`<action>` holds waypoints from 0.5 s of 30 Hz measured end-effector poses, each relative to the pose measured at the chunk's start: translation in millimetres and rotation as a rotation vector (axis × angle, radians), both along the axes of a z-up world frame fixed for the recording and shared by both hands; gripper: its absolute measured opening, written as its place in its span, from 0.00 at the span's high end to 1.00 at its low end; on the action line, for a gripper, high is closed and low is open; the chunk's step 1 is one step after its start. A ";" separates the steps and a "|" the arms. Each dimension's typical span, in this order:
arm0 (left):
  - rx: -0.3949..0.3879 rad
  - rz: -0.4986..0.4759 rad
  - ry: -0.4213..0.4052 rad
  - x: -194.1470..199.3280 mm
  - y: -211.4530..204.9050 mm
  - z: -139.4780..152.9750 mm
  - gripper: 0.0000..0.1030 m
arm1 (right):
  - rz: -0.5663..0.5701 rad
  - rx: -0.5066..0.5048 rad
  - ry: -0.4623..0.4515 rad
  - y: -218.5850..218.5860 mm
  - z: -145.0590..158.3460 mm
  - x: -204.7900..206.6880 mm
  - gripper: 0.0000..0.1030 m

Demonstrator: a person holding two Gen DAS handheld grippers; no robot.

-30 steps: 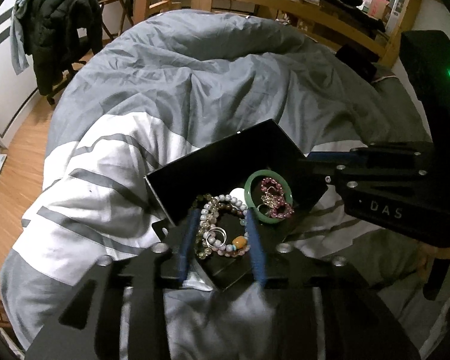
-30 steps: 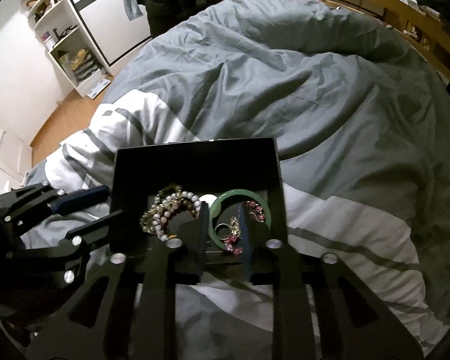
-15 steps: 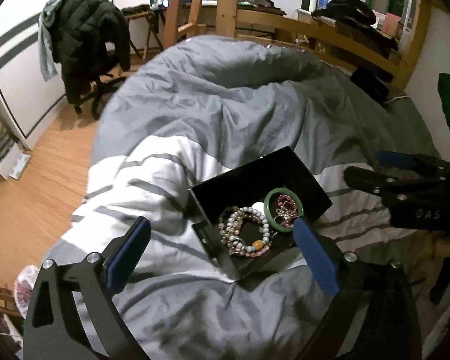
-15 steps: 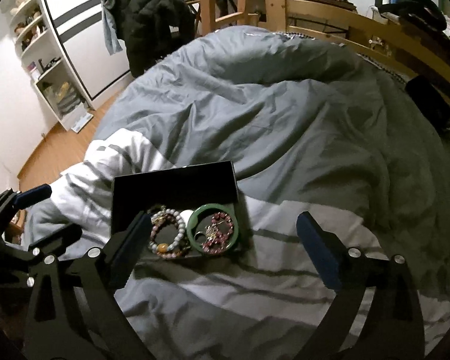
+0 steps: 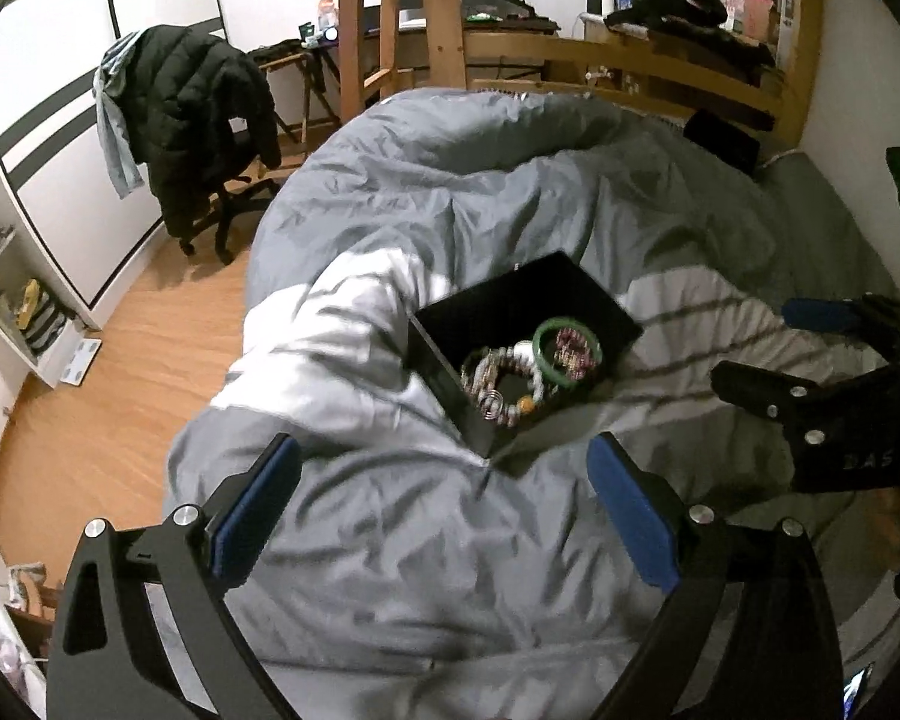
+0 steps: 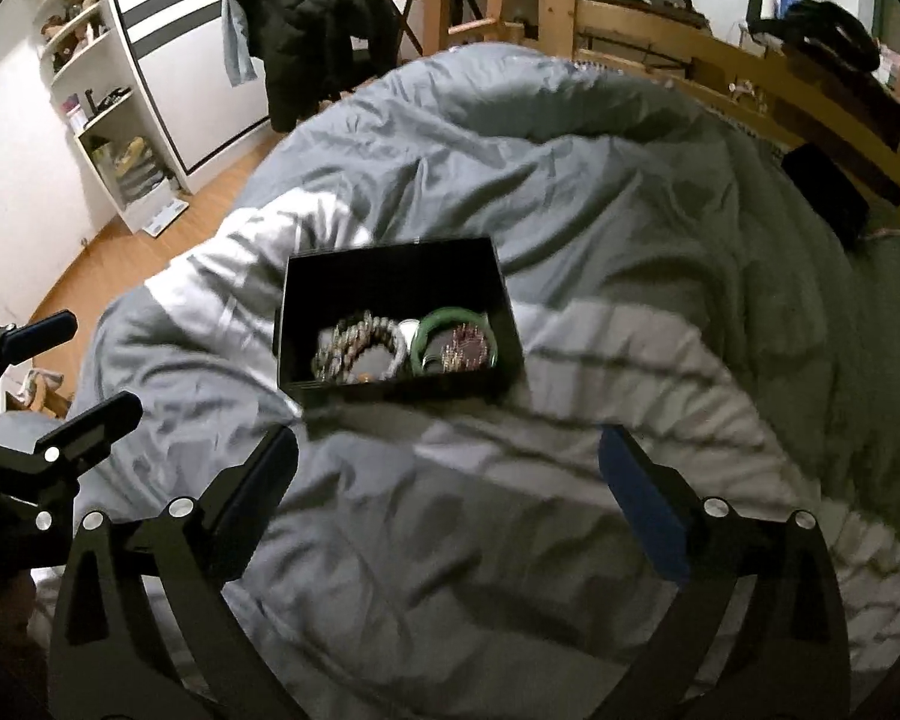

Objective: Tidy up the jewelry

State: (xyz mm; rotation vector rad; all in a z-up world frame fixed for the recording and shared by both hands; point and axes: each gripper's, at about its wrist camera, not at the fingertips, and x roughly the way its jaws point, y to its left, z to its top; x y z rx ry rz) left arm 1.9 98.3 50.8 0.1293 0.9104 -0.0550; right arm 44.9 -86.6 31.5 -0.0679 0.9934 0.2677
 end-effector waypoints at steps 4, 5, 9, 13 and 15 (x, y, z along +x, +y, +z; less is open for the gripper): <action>0.021 -0.003 0.021 -13.9 -0.2 -15.5 0.08 | -0.012 0.013 0.015 -3.1 -11.4 -14.4 0.04; 0.023 -0.005 0.025 -16.2 0.0 -18.7 0.08 | -0.013 0.015 0.014 -3.6 -12.9 -17.2 0.04; 0.024 0.004 0.023 -20.5 1.1 -27.7 0.08 | -0.030 0.034 0.016 -5.9 -17.5 -23.4 0.04; 0.022 0.010 0.014 -19.2 -0.3 -33.4 0.08 | -0.039 0.032 0.022 -6.0 -26.2 -27.5 0.04; 0.018 0.010 0.010 -19.1 -0.9 -35.7 0.08 | -0.039 0.028 0.027 -5.5 -30.6 -28.8 0.04</action>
